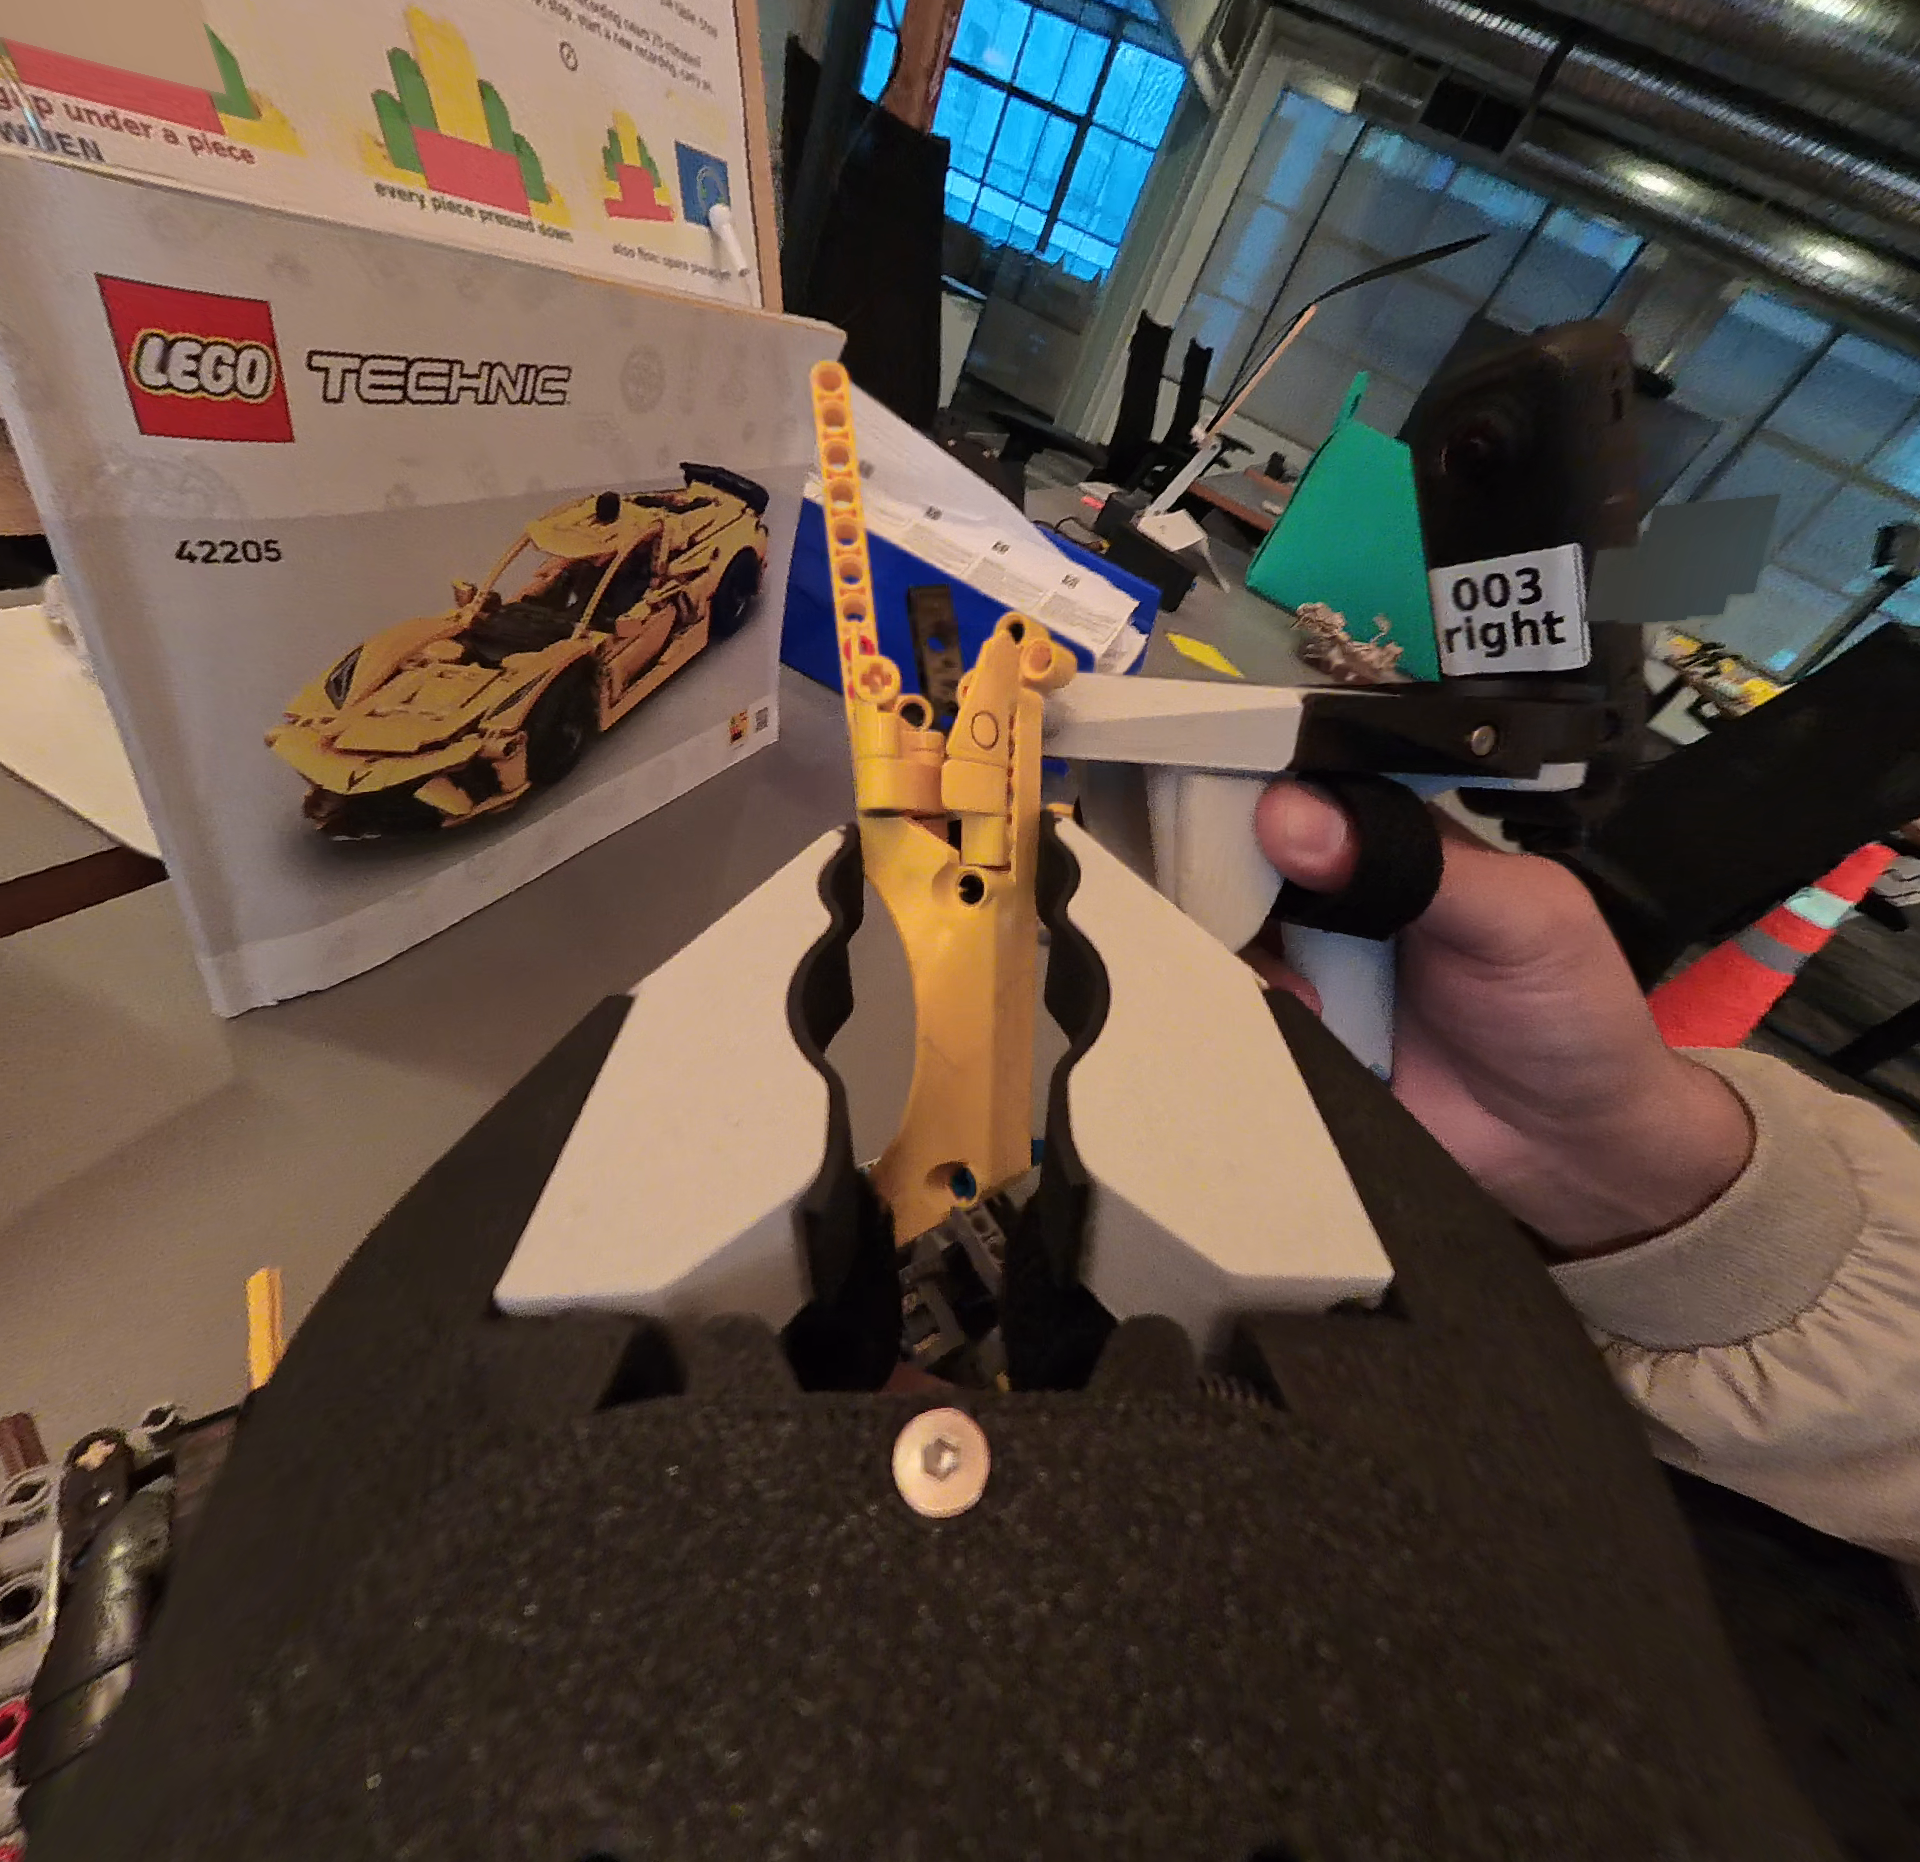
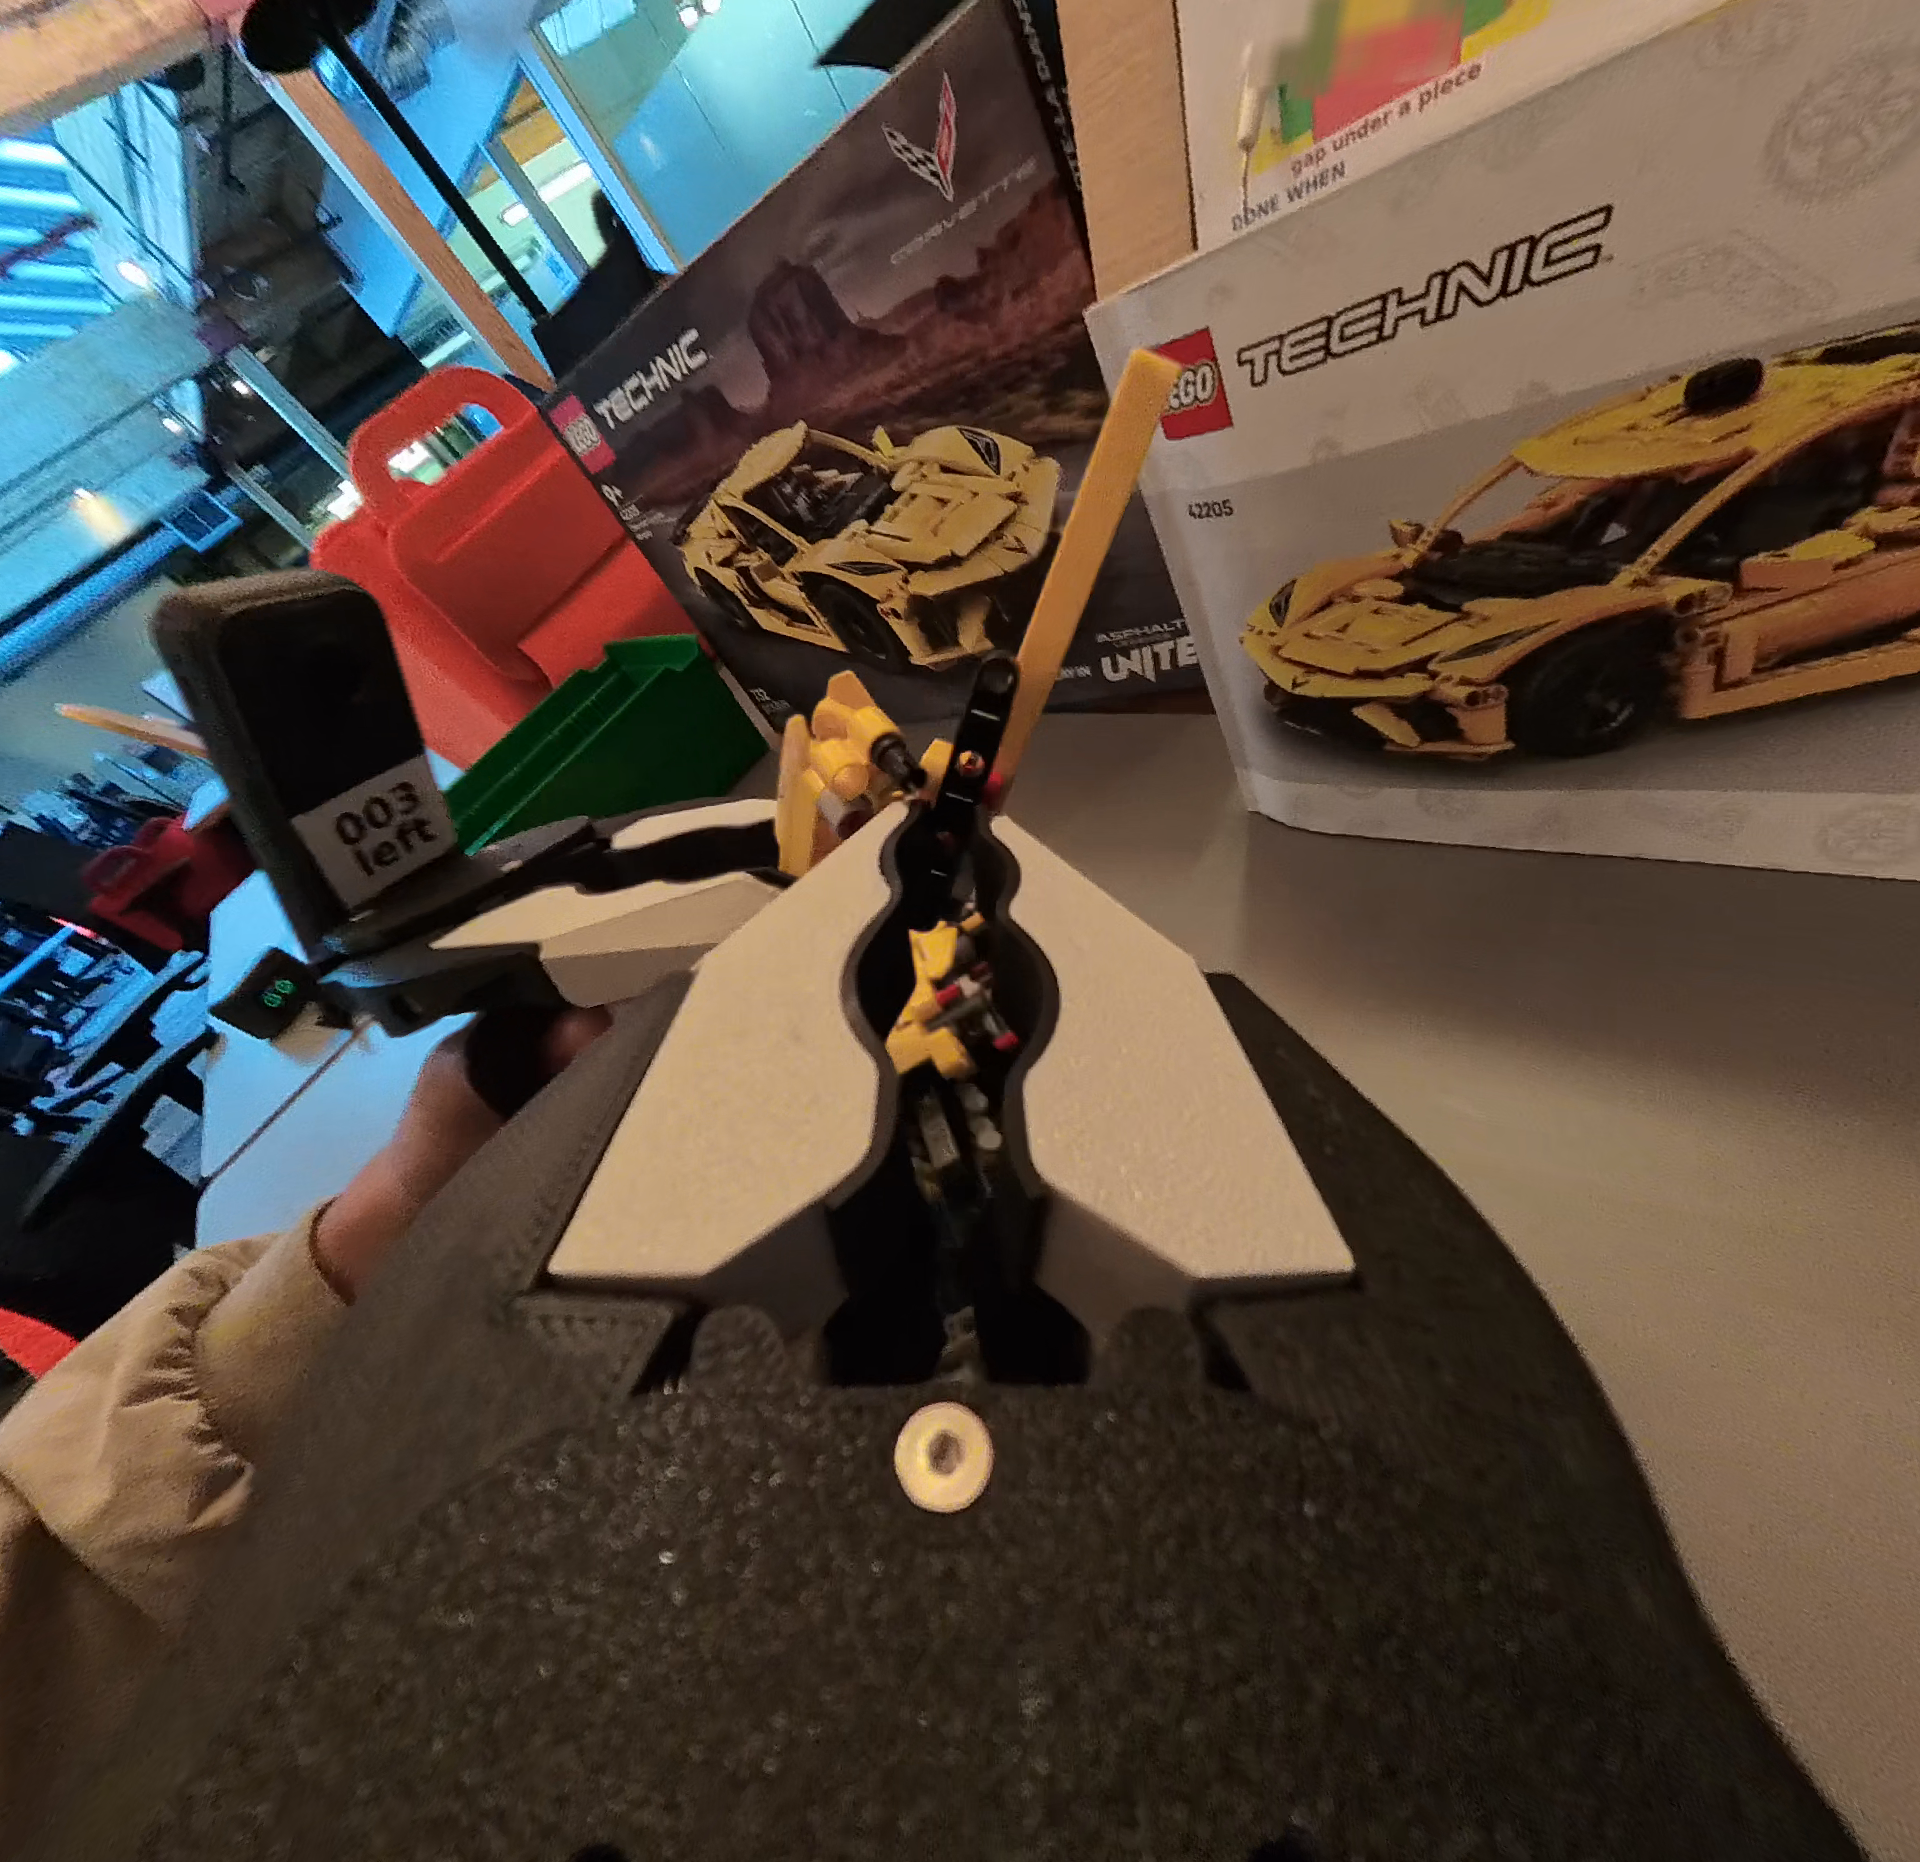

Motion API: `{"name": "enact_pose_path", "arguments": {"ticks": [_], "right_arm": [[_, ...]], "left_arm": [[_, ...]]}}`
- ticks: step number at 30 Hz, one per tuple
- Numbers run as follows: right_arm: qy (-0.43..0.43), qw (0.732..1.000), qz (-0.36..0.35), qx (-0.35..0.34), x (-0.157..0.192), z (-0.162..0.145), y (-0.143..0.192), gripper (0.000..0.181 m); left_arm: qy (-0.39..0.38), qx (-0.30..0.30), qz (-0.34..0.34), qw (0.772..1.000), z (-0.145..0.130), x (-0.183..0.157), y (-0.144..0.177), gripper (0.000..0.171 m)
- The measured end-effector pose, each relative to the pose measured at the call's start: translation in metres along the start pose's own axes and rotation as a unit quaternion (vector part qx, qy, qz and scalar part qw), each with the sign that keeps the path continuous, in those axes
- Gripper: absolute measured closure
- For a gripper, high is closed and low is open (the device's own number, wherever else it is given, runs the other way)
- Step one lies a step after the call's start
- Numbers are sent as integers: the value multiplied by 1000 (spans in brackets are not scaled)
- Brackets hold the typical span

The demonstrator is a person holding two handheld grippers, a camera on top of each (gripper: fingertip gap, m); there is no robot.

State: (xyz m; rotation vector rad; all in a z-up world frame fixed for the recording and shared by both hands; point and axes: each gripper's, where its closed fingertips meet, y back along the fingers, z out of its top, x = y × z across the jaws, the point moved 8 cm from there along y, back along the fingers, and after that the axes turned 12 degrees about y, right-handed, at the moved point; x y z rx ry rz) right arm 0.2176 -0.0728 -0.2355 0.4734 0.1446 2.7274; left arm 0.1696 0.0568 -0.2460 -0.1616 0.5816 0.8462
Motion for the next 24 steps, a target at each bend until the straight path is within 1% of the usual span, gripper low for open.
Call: {"name": "enact_pose_path", "arguments": {"ticks": [2, 4, 5, 7, 8, 9, 11, 12, 13, 14, 16, 18, 19, 20, 21, 22, 24], "right_arm": [[-14, 1000, 1, 5, -5, -4, -3, 176], [-28, 999, 12, 12, -8, -6, -6, 175], [-22, 999, 24, 12, -7, -5, -6, 175], [-4, 998, 58, -2, -4, 1, -4, 173], [10, 996, 88, -17, -1, 6, -1, 174], [24, 992, 118, -30, 0, 9, 3, 176], [40, 980, 179, -75, -1, 16, 11, 159], [40, 971, 217, -90, 0, 19, 15, 153], [46, 968, 229, -93, -1, 21, 18, 149], [72, 966, 228, -101, 0, 24, 20, 146], [168, 957, 197, -131, 6, 24, 23, 149], [277, 935, 170, -142, 18, 17, 22, 150], [317, 926, 151, -137, 22, 13, 21, 156], [337, 922, 130, -140, 25, 12, 22, 163], [336, 920, 131, -152, 28, 13, 23, 165], [334, 917, 144, -167, 30, 16, 26, 165], [352, 908, 139, -181, 30, 19, 31, 160]], "left_arm": [[10, 4, 6, 1000, -2, 5, -2, 140], [39, 5, -3, 999, -4, 9, -2, 140], [62, 0, -16, 998, -3, 11, -1, 140], [117, -14, -65, 991, 1, 11, 4, 140], [145, -23, -99, 984, 3, 10, 6, 140], [176, -46, -137, 974, 7, 10, 9, 140], [245, -79, -225, 940, 13, 9, 17, 140], [266, -87, -250, 927, 15, 9, 19, 140], [276, -97, -254, 922, 16, 11, 20, 140], [280, -98, -259, 919, 16, 11, 21, 140], [290, -89, -286, 909, 16, 9, 21, 140], [301, -72, -308, 900, 15, 6, 20, 141], [305, -62, -313, 897, 13, 5, 19, 141], [309, -52, -315, 896, 12, 4, 18, 140], [313, -40, -317, 895, 11, 3, 17, 140], [315, -32, -316, 894, 9, 3, 16, 140], [325, -16, -321, 889, 7, 3, 15, 140]]}}
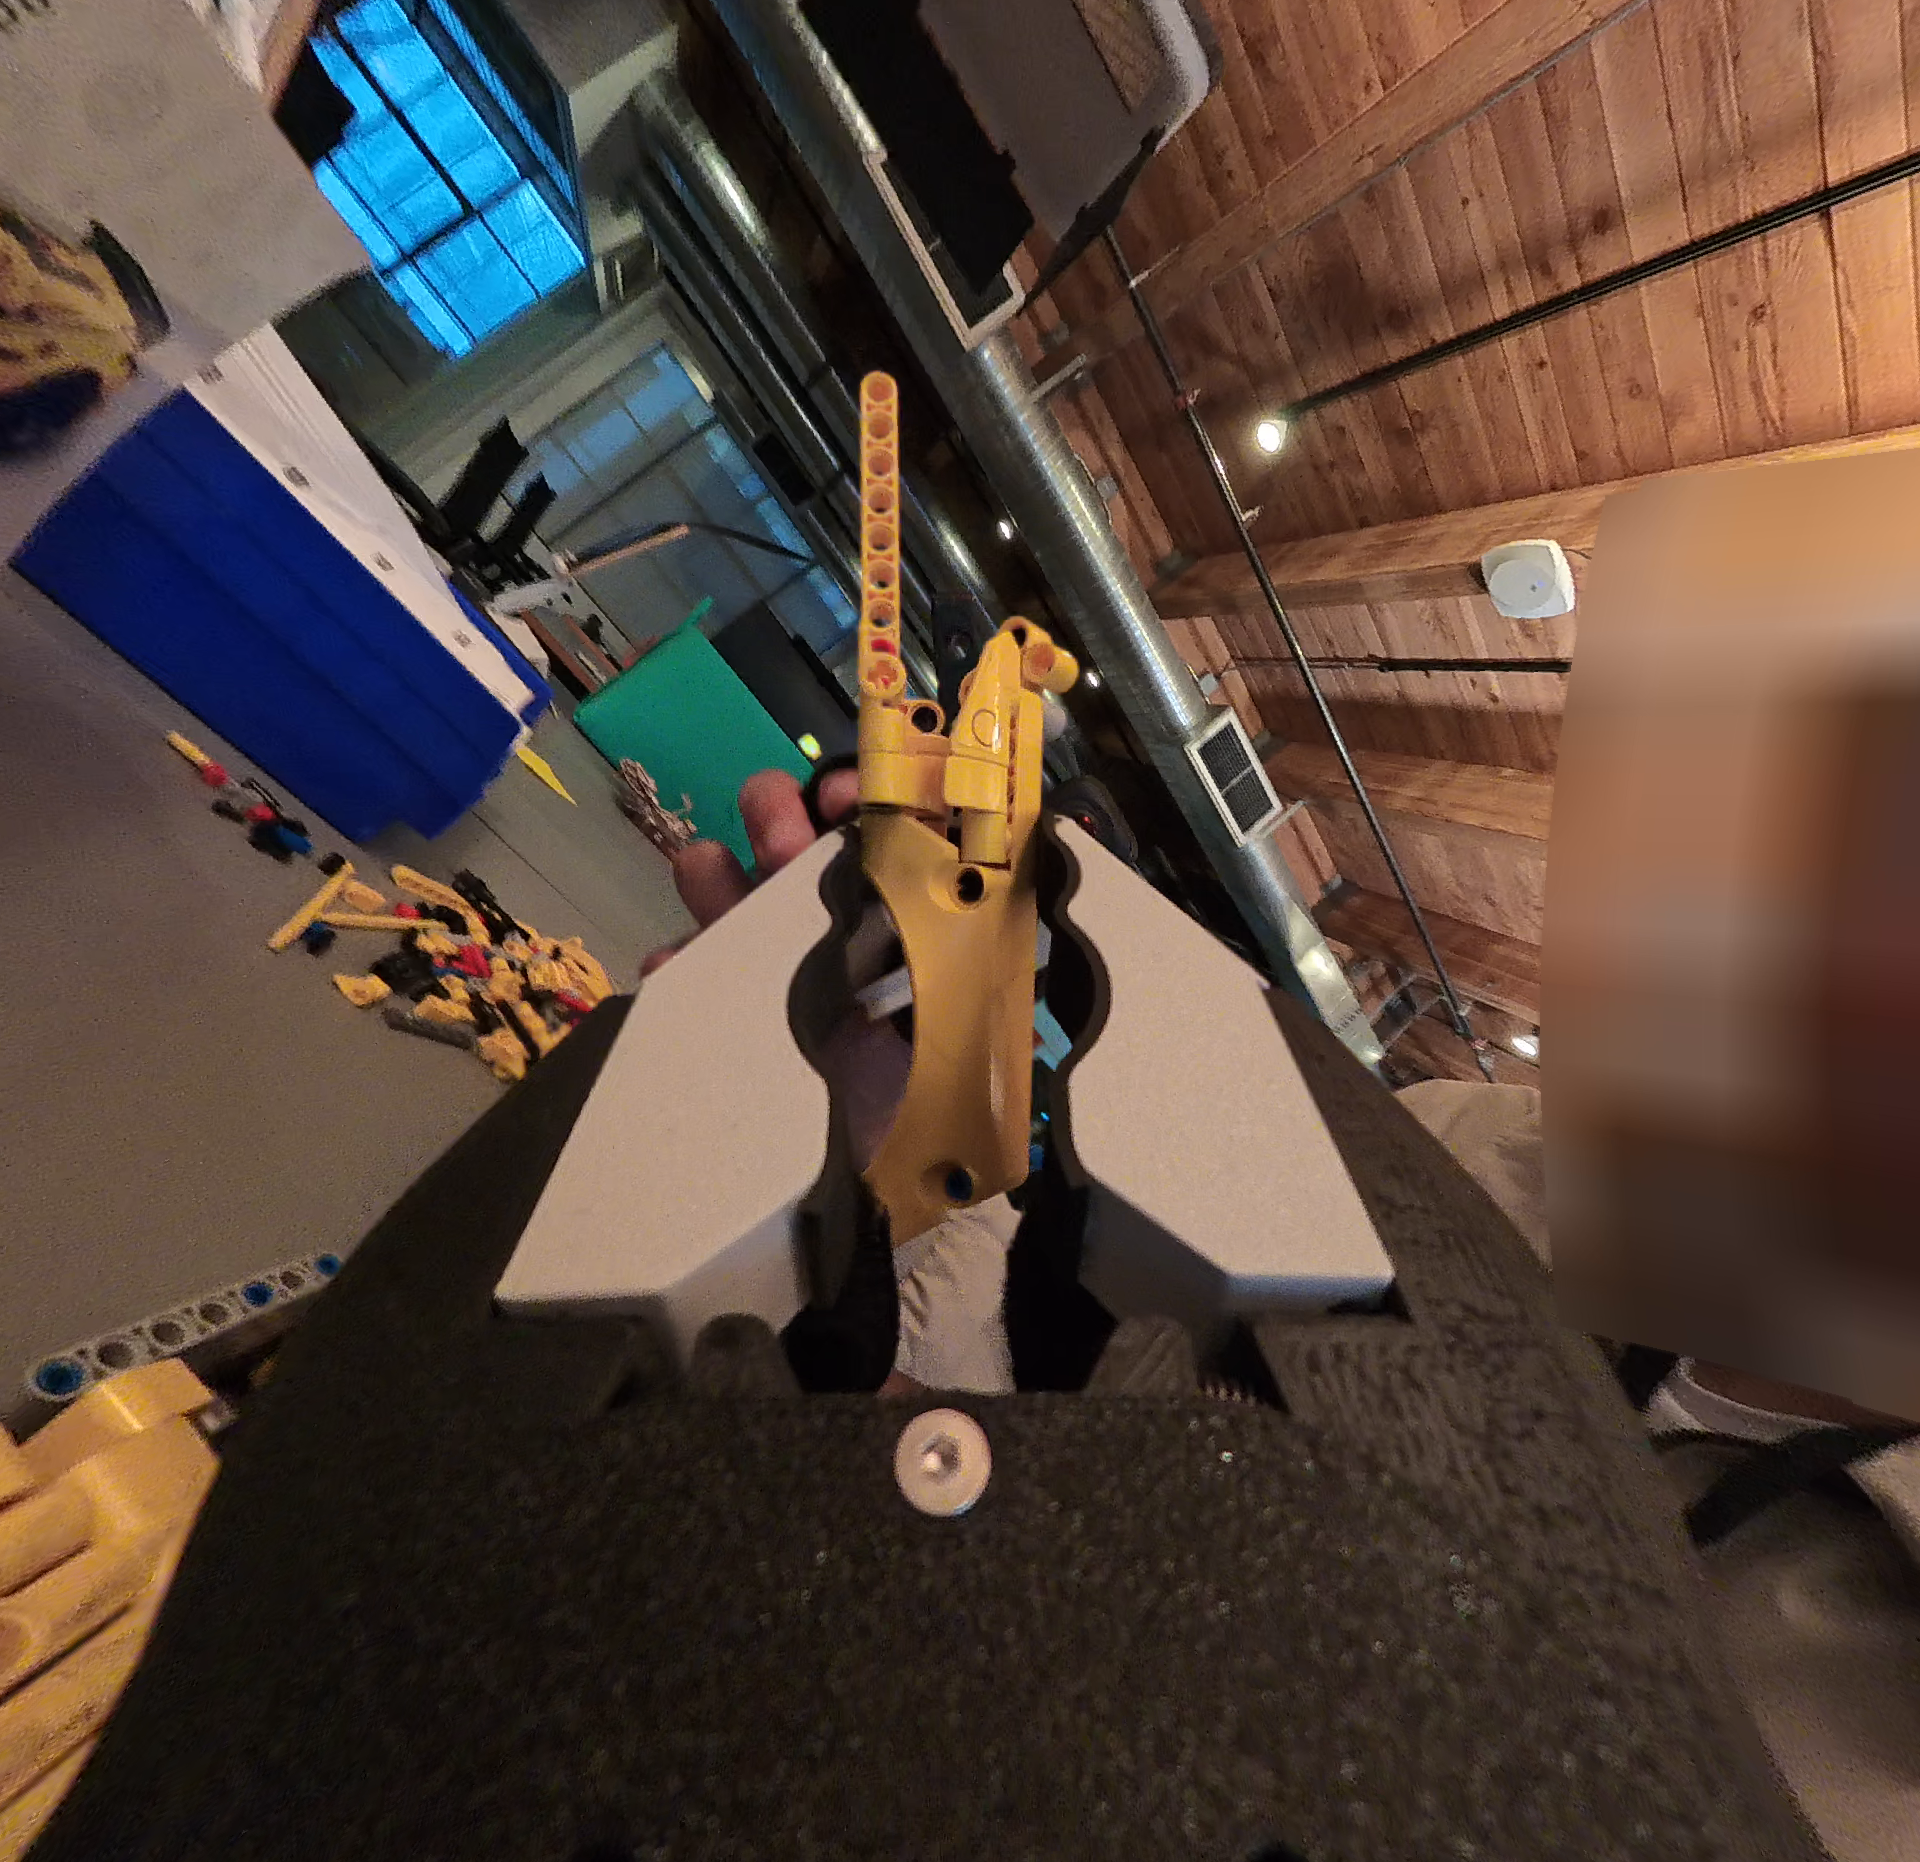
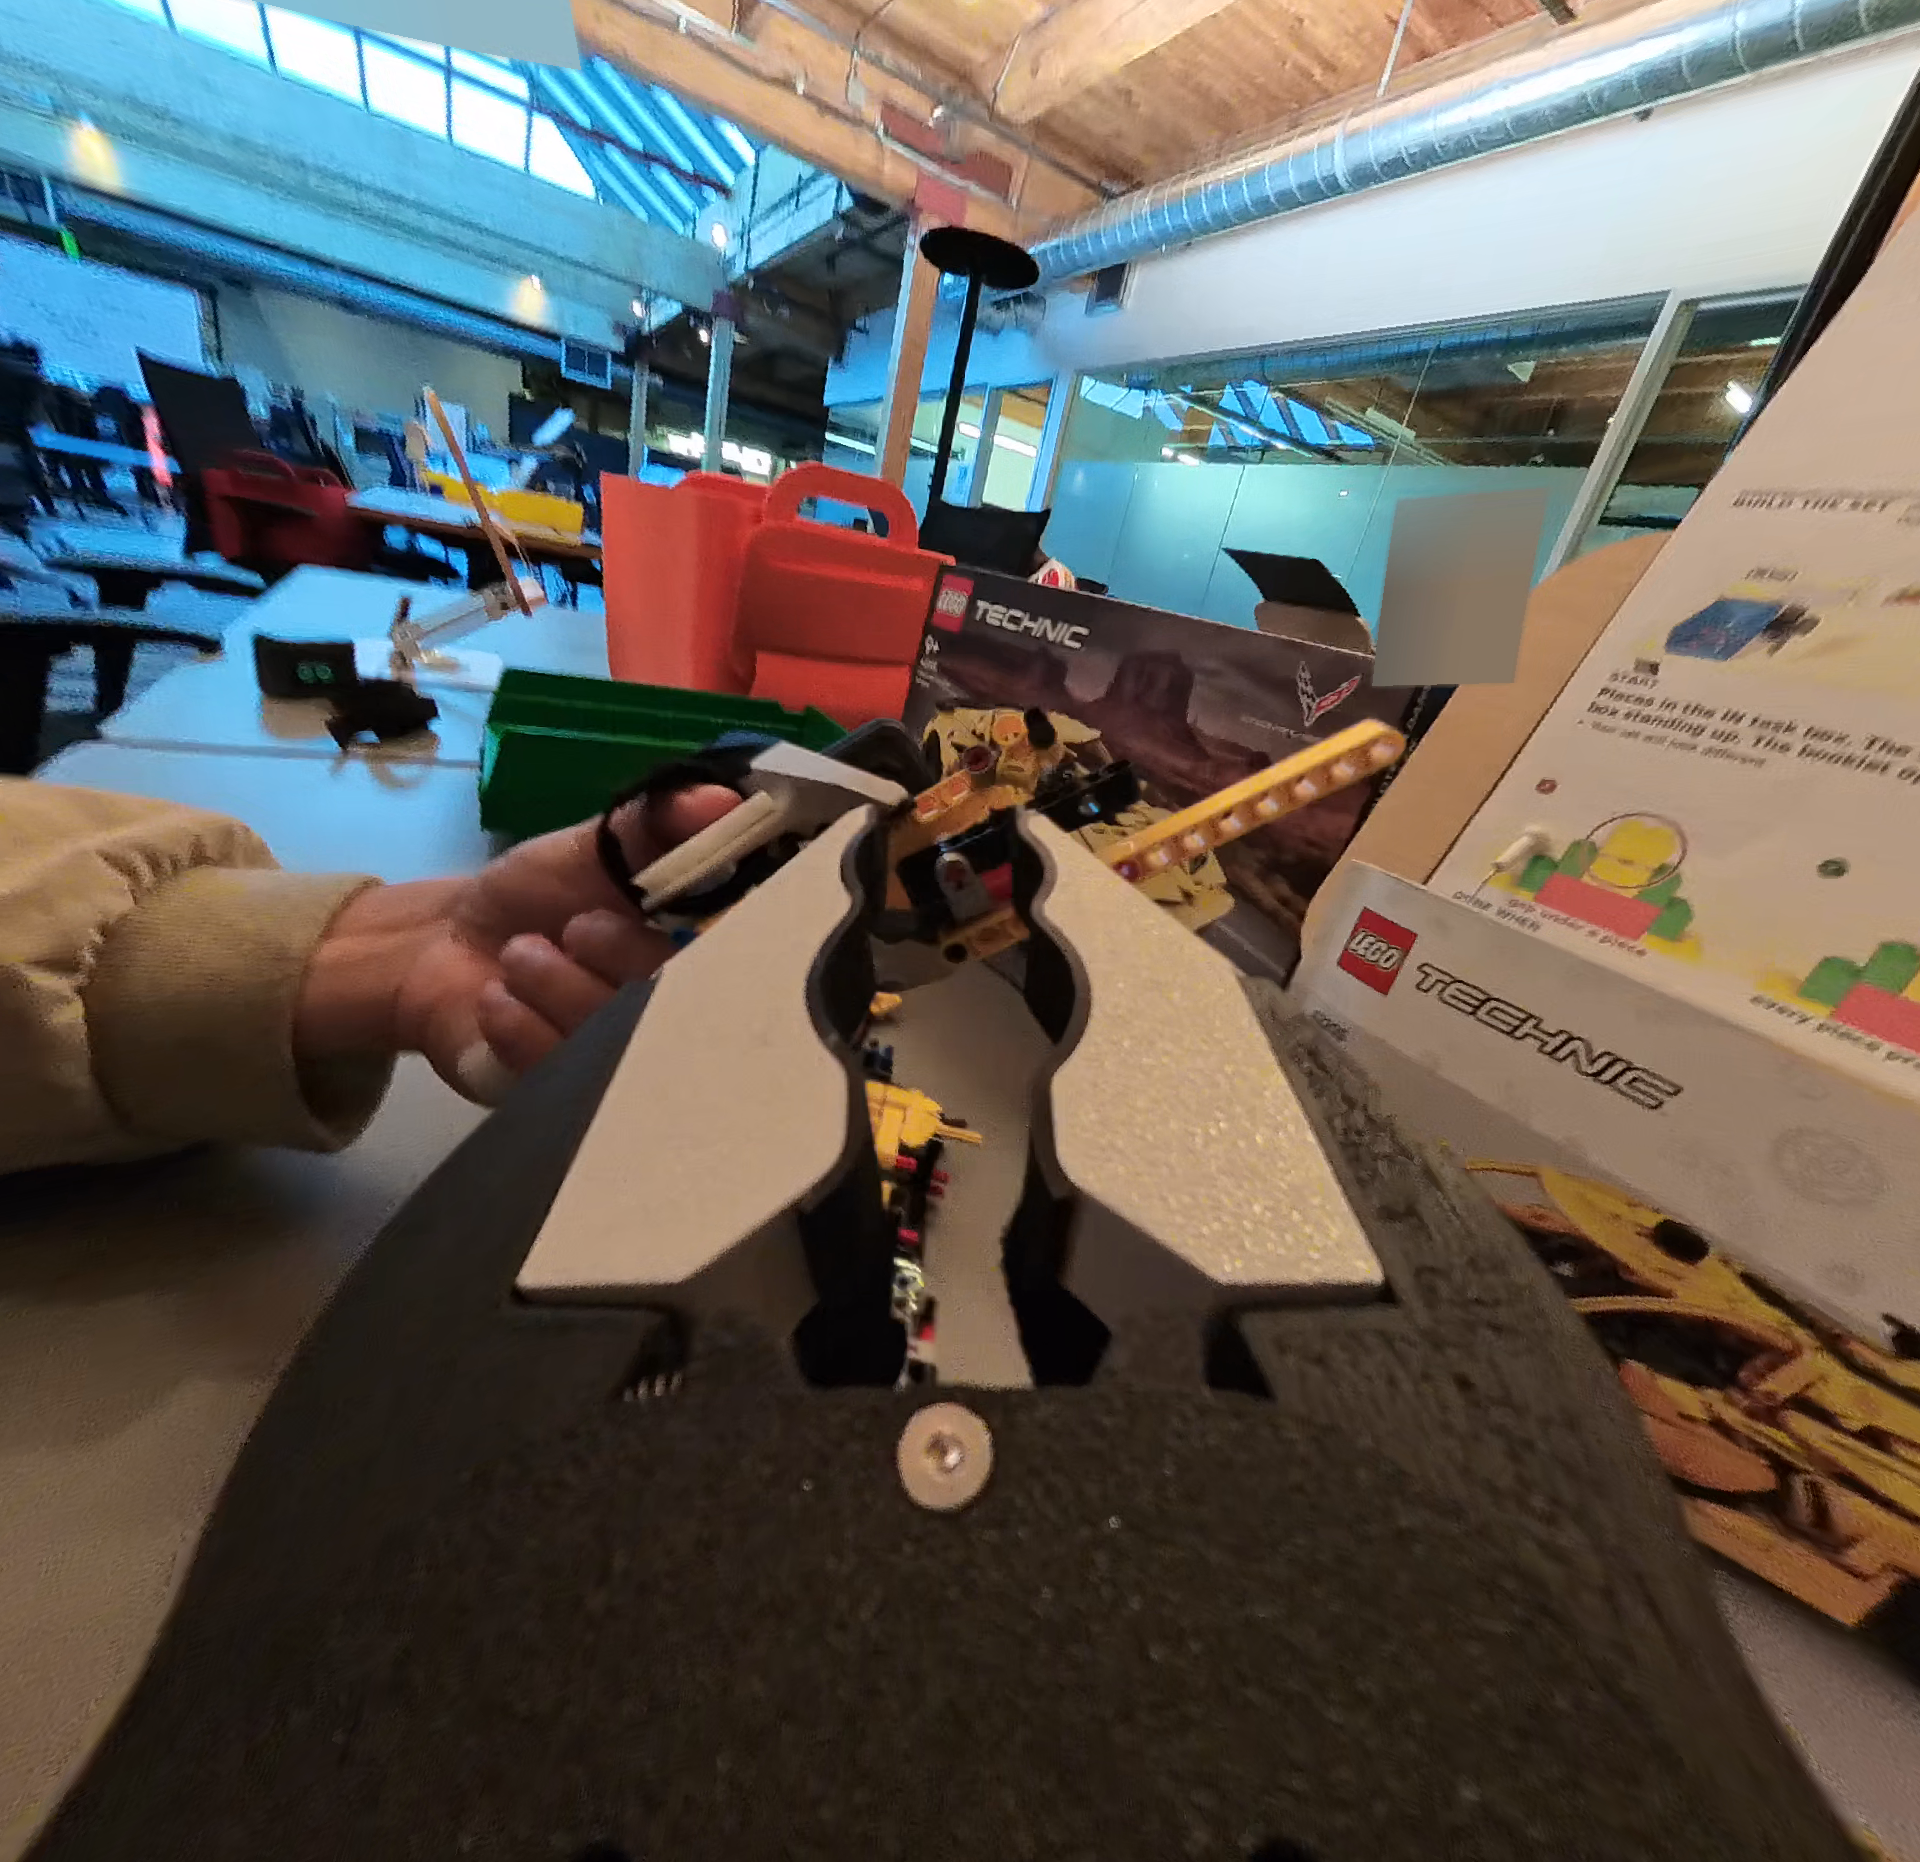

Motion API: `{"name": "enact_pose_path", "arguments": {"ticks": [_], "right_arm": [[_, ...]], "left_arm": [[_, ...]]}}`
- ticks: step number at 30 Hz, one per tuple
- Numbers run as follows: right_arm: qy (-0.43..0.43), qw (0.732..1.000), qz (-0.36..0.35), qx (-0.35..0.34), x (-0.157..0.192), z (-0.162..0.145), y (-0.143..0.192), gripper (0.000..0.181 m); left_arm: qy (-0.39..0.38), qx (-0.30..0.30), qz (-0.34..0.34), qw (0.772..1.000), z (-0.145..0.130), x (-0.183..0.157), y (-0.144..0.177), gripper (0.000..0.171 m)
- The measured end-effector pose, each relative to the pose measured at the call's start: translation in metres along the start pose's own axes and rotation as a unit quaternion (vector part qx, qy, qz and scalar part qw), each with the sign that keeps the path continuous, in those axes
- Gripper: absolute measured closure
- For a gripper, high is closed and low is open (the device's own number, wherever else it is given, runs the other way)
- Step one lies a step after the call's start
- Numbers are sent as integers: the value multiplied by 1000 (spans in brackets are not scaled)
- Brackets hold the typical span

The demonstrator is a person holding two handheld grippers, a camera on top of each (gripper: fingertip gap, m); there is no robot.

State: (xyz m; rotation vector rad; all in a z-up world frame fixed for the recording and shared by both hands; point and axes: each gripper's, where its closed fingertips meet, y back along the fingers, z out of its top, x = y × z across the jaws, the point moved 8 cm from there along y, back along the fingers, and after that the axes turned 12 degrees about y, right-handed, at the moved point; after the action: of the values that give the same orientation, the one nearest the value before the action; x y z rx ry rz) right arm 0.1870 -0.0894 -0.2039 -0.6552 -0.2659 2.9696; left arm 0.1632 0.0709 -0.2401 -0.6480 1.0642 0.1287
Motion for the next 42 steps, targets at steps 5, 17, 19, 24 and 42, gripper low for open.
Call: {"name": "enact_pose_path", "arguments": {"ticks": [5, 17, 19, 24, 42], "right_arm": [[86, 995, 17, 54, 5, 1, 4, 164], [157, 983, 20, 94, 15, -5, 1, 171], [164, 981, 19, 98, 16, -6, 1, 176], [142, 982, 55, 110, 10, -5, 2, 176], [-91, 994, 46, 49, -4, -14, 4, 131]], "left_arm": [[34, 31, 7, 999, -6, 4, -3, 140], [59, 56, 8, 997, -9, 7, -2, 140], [51, 60, 16, 997, -8, 6, 0, 140], [37, 67, 29, 997, -7, 5, 0, 140], [-13, 50, 65, 997, -3, 2, 4, 140]]}}
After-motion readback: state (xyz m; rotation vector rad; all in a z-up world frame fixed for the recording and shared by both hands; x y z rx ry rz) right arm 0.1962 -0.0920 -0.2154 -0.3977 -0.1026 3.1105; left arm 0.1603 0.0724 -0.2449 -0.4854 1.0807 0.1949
